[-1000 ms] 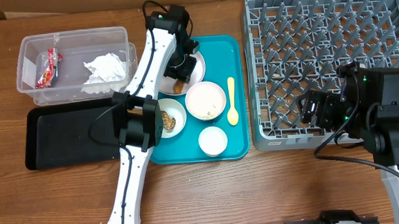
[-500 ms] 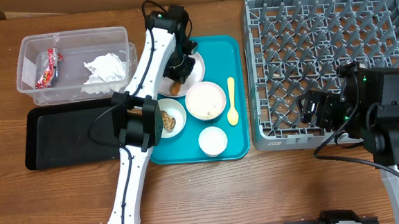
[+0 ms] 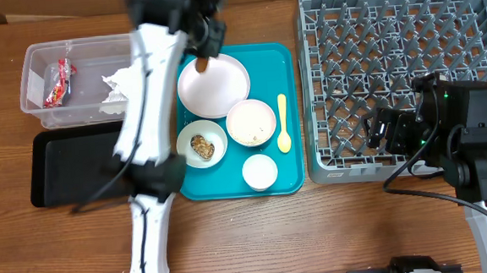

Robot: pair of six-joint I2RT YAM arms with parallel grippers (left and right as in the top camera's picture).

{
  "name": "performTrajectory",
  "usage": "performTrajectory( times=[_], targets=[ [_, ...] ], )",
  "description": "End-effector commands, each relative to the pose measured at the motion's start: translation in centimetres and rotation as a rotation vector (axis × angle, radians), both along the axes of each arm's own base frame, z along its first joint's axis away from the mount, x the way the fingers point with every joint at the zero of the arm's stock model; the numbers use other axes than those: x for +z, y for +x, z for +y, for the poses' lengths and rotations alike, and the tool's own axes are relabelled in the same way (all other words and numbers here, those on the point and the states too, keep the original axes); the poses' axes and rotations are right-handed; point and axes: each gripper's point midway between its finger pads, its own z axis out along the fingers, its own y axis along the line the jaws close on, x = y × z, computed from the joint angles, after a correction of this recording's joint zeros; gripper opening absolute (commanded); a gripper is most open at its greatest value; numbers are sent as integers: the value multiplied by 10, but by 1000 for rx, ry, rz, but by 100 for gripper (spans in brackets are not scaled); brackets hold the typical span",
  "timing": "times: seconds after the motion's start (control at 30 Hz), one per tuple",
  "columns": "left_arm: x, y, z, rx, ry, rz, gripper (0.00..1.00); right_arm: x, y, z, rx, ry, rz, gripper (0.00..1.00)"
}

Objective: Sort waste into correct bins and load items into the dishwasher
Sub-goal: 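Carry the brown food with left gripper onto the black tray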

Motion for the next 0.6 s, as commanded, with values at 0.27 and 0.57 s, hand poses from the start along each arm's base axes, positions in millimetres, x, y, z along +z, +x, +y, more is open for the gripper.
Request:
performTrajectory(
  times=[0.27,0.57],
  targets=[
    [101,-113,132,579,49,-151,4,2,-1,5,22,18,-8,100],
    [-11,-176,262,1194,81,196,4,3,1,5,22,17,-17,100]
  ],
)
